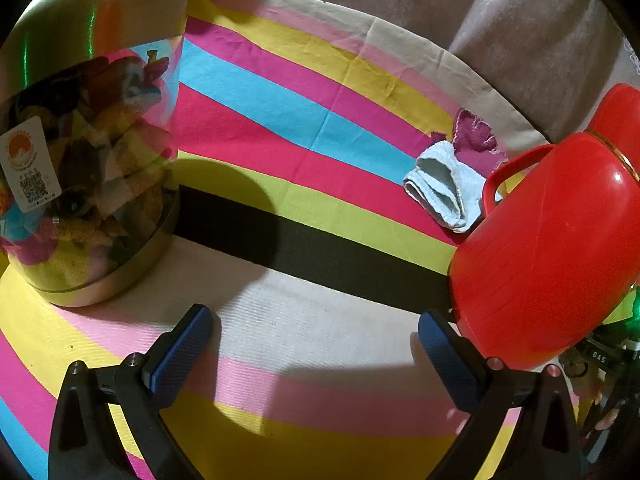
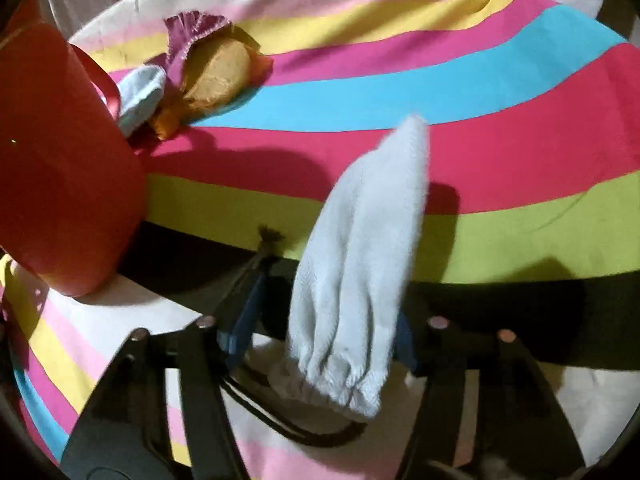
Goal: Organize soft objects
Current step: 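Grasp the grey drawstring bag with the right tool and lift it, then grasp the white terry towel with the left tool and lift it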
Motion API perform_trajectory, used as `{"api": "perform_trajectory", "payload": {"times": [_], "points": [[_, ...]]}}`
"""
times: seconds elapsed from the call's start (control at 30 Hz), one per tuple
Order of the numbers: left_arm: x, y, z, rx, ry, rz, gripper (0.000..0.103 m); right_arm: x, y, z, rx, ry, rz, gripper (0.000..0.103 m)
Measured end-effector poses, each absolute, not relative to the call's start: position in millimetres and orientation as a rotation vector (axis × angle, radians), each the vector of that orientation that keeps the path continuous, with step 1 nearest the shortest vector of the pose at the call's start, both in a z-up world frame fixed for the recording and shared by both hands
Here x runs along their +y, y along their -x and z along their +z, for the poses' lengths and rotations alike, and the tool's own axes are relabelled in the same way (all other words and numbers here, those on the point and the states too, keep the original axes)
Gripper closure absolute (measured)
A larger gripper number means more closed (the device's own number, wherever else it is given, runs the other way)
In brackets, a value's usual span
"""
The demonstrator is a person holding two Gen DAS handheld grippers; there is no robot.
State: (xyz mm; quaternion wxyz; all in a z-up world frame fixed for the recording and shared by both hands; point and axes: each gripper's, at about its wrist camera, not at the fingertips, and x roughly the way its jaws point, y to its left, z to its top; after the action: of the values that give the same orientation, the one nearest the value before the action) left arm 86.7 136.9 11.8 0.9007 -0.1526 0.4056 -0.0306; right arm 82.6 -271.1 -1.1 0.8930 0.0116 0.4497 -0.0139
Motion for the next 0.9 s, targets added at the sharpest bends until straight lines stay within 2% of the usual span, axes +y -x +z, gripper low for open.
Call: {"api": "perform_trajectory", "payload": {"times": [0.03,0.13,0.37,0.5,0.63,0.7,0.77,0.8,0.83,0.87,0.9], "points": [[136.7,-88.5,12.5,0.848,0.315,-0.060,0.000,-273.9,-79.6,-2.4,0.919,-0.036,-0.036,0.077],[141.1,-107.6,17.0,0.877,0.382,-0.061,0.000,-267.2,-64.2,-0.7,0.875,0.026,-0.060,0.079],[138.2,-200.8,47.9,0.861,0.596,-0.245,0.000,-265.5,-74.6,4.7,0.878,0.019,-0.049,0.078],[113.7,-276.1,44.2,1.009,0.589,-0.367,0.000,-262.9,-75.0,4.2,0.877,0.029,-0.054,0.078],[64.6,-325.2,34.2,1.191,0.406,-0.469,0.000,-263.9,-77.9,2.8,0.877,0.012,-0.045,0.077],[36.9,-337.1,23.0,1.277,0.231,-0.444,0.000,-264.6,-78.0,2.8,0.877,0.007,-0.043,0.077],[28.3,-341.2,16.1,1.287,0.193,-0.417,0.001,-266.4,-77.0,3.3,0.877,-0.002,-0.039,0.077],[23.7,-339.8,18.1,1.273,0.167,-0.416,0.005,-267.3,-76.7,3.6,0.877,-0.006,-0.037,0.077],[24.4,-335.9,20.9,1.249,0.158,-0.396,0.026,-267.4,-76.5,3.9,0.877,-0.008,-0.035,0.077],[26.7,-330.5,23.8,1.223,0.154,-0.388,0.075,-267.4,-75.9,4.3,0.877,-0.009,-0.035,0.077],[29.8,-326.7,24.7,1.213,0.161,-0.394,0.090,-267.3,-75.5,4.4,0.877,-0.011,-0.034,0.076]]}}
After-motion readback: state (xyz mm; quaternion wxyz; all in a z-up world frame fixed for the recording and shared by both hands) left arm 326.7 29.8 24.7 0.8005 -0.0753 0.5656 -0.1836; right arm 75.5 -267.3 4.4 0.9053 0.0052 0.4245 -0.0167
